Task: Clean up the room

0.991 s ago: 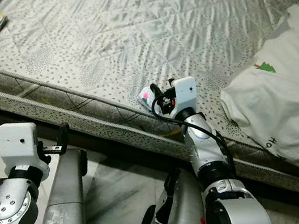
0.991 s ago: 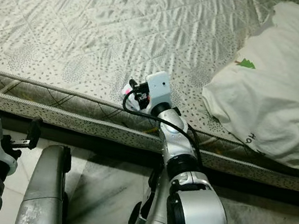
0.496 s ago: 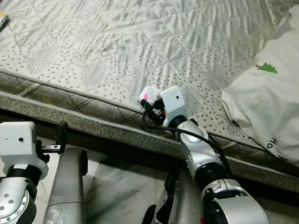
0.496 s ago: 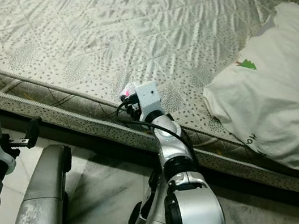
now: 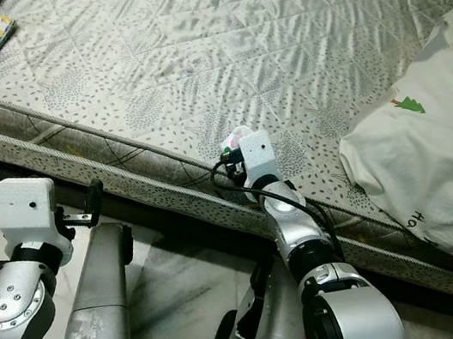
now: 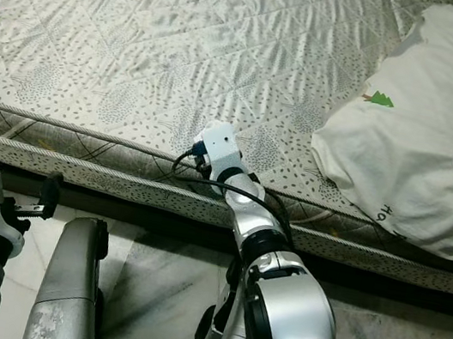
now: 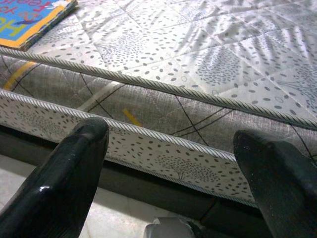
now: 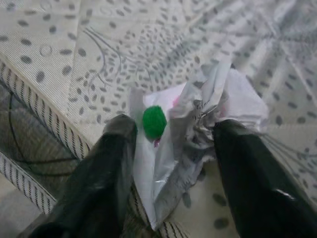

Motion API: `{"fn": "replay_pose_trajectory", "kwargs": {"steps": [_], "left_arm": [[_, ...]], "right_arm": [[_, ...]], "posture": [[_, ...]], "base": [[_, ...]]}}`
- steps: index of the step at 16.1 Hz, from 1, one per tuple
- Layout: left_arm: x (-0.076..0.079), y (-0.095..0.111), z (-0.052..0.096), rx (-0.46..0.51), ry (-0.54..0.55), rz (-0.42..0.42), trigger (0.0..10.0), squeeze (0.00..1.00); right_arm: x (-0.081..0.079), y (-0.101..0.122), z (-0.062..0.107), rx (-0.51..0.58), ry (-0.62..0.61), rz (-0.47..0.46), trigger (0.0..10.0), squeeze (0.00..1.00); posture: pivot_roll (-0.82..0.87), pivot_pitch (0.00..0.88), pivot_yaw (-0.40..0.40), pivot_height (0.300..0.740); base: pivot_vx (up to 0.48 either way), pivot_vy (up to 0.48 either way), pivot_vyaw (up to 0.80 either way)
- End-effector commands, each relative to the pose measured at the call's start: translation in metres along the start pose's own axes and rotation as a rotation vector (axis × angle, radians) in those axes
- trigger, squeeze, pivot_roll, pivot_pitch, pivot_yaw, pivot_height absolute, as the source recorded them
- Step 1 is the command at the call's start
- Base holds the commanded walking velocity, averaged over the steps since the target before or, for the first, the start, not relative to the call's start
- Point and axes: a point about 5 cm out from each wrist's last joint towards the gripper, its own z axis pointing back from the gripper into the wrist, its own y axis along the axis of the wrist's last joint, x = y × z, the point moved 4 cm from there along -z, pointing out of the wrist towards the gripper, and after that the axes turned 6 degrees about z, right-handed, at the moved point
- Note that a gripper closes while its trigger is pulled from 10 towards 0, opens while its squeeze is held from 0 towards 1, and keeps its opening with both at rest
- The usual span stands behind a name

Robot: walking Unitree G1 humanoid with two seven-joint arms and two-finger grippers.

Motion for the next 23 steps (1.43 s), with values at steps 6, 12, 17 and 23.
{"fn": "replay_pose_trajectory", "kwargs": {"steps": [6,12,17,23], "left_arm": [[-0.003,-0.003,-0.010,-0.001,0.014,-0.015,10.0,0.00],[-0.006,-0.001,-0.017,0.021,0.022,-0.028,10.0,0.00],[-0.006,0.003,-0.035,0.058,0.015,-0.043,10.0,0.00],[-0.007,0.024,-0.073,0.167,0.010,-0.051,10.0,0.00]], "right_arm": [[0.005,-0.009,0.000,-0.064,-0.032,-0.008,0.0,0.00],[0.003,-0.008,-0.001,-0.068,-0.037,-0.026,0.0,0.00],[0.010,0.001,-0.003,-0.054,-0.059,-0.063,0.0,0.00],[0.031,0.014,-0.003,-0.001,-0.120,-0.209,0.0,0.00]], "posture": [[0.30,0.161,-0.083,0.527],[0.31,0.126,-0.087,0.527],[0.31,0.045,-0.090,0.527],[0.27,0.000,-0.078,0.527]], "base": [[0.000,0.000,0.00],[0.000,0.000,0.00],[0.000,0.000,0.00],[0.000,0.000,0.00]]}}
